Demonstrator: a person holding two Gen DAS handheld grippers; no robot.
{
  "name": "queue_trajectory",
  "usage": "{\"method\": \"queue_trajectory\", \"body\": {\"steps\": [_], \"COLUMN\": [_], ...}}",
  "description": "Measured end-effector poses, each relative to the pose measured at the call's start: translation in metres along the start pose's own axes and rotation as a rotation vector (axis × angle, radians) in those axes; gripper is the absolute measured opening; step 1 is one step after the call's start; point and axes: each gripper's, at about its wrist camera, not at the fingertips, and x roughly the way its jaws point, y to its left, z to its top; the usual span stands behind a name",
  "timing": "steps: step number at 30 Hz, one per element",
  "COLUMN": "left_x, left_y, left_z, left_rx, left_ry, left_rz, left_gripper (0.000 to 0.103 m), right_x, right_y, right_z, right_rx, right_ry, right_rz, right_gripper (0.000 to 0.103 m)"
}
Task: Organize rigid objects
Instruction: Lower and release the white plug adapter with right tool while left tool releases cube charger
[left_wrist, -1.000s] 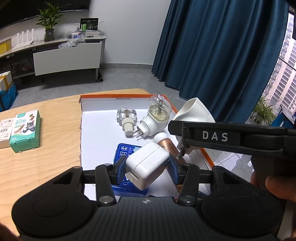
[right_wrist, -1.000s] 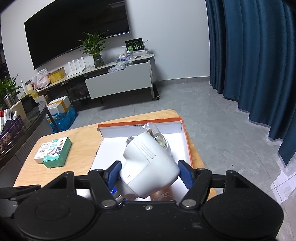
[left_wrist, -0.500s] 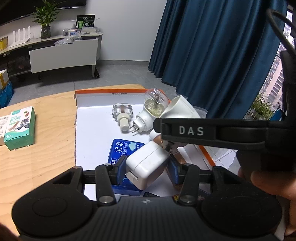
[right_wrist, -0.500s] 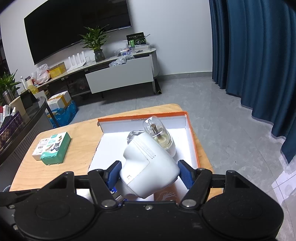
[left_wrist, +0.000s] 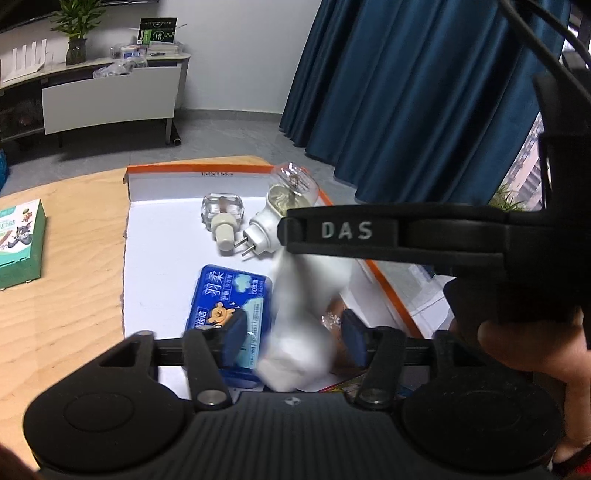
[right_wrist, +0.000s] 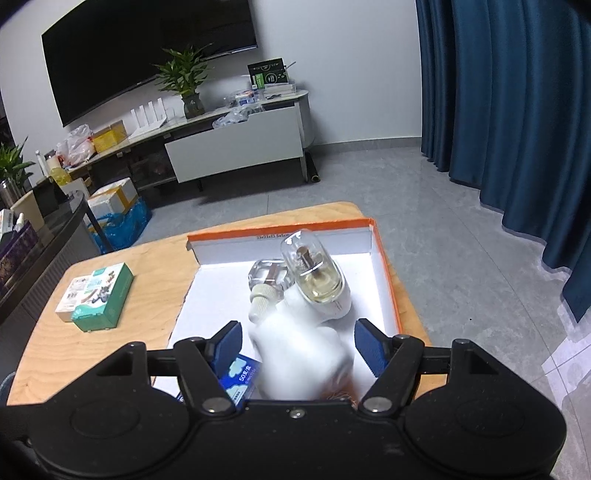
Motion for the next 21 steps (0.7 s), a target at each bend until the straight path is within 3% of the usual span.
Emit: {"method": "queue_trajectory", "body": {"steps": [8, 15, 21], "left_x": [-0.020, -0.044, -0.070], "left_y": [0.013, 0.052, 0.103], "left_z": [0.005, 0.005, 0.000], "left_rx": [-0.025, -0.081, -0.163], "left_ry": [-0.046, -0.090, -0.112], "left_rz": [0.005, 0.108, 0.220], "left_gripper": [0.065, 0.069, 0.070], "right_x": [-0.022, -0.031, -0.015], "right_y": [-0.002, 0.025, 0.066], "right_z": [0.007, 0.009, 0.003], "right_rx": [0.034, -0.003, -0.049], "right_ry": [-0.081, -0.103, -0.063], "right_rz": [-0.028, -0.001, 0.066], "right_gripper": [0.082, 0.084, 0.084]}}
